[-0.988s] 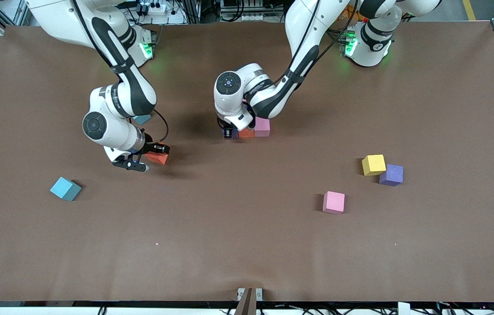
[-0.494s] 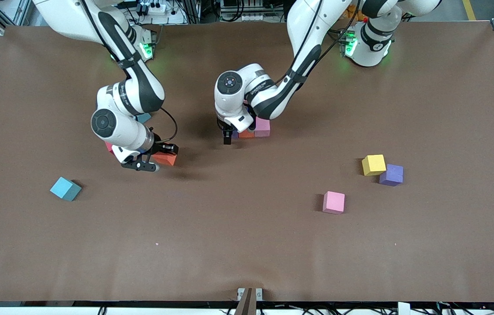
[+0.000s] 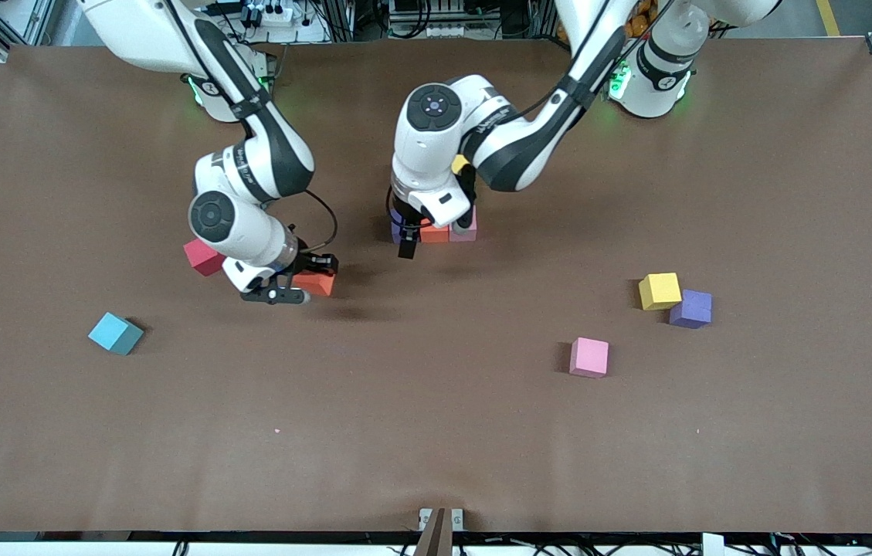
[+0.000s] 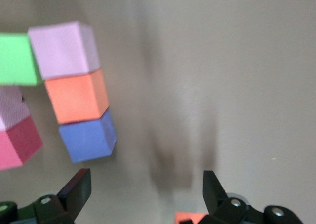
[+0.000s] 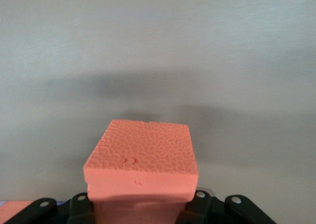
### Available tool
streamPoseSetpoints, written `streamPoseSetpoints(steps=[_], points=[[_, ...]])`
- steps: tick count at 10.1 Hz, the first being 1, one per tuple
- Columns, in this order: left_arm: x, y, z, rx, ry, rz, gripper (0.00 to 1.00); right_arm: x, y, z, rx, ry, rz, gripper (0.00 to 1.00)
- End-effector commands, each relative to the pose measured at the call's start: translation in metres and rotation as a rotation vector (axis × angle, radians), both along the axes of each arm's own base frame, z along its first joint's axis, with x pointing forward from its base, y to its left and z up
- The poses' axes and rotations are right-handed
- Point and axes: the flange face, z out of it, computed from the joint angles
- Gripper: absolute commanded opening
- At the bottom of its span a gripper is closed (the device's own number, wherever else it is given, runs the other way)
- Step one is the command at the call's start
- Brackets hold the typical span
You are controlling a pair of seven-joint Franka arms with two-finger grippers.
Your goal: Form number 2 with 11 blocks
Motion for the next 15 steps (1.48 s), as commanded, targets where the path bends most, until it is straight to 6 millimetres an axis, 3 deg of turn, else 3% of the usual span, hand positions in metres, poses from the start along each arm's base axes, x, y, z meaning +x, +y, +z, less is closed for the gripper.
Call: streamPoseSetpoints(steps=[1,4,7,11,15], points=[[0.058,0.068,0.011,0.034,-0.048,-0.140,1.00,0.005,0.053,-0.014,-0.044,-0.016,0.048,0.24],[0.125,0.154,0.009,0.072,-0.111,-0.446,1.00,-0.012,0.109,-0.037,-0.090,-0.017,0.079,0.26],[0.168,0.225,-0.014,0.124,-0.130,-0.686,1.00,-0.028,0.148,-0.045,-0.095,-0.013,0.050,0.26],[0.186,0.268,-0.039,0.177,-0.138,-1.129,1.00,-0.064,0.176,-0.053,-0.114,0.004,0.089,0.29],[0.212,0.305,-0.068,0.229,-0.126,-1.377,1.00,-0.080,0.181,-0.061,-0.129,0.018,0.113,0.30]])
